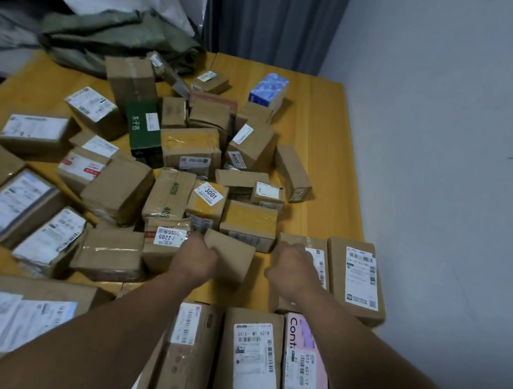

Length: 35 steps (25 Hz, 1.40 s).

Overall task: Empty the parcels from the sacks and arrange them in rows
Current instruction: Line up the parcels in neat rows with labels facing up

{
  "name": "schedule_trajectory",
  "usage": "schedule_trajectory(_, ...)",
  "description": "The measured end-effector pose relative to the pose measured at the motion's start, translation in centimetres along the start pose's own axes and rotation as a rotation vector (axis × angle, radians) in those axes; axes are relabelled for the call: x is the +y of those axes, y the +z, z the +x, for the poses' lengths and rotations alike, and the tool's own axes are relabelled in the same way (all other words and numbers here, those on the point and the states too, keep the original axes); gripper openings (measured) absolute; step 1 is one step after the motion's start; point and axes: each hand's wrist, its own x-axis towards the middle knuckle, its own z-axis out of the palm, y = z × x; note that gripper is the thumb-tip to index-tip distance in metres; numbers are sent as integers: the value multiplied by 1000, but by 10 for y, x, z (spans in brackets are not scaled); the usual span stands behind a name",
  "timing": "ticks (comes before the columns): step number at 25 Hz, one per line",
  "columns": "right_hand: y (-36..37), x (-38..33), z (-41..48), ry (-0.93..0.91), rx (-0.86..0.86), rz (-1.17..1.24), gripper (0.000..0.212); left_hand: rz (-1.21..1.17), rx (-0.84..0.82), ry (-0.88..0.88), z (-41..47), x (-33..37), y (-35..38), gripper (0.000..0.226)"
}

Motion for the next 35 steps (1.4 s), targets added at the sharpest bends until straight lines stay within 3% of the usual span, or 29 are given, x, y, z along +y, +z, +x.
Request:
schedule_trajectory(3, 17, -21, 5, -43, -39, -9, 50, -24, 77, -11, 1, -6, -20, 15)
schedule_trajectory(8, 42, -37, 30, -105, -120, -58, 79, -8, 187, -5, 13, -15, -28, 12)
schedule_trajectory(13, 68, -35, 47, -137, -148, -166, 96, 265, 411, -19, 22, -30, -38, 53)
schedule_trajectory(18, 78, -37, 43, -133, -87, -257, 97, 398, 335, 15, 26, -31, -45, 64)
schedule_trajectory(21, 62, -44, 38, -21, -164, -104, 95, 383, 263, 13, 27, -34, -51, 67)
schedule_trajectory(27, 13, -60, 22, 292, -132, 423, 44, 246, 191, 97, 14, -13, -76, 61)
schedule_trajectory(30, -1, -74, 6, 463, -69, 676, 47, 93, 147, 137, 4, -7, -90, 53)
schedule_trajectory(35, -9, -102, -22, 554, -60, 857, 61, -407, -90, -46, 0, -3, -108, 40)
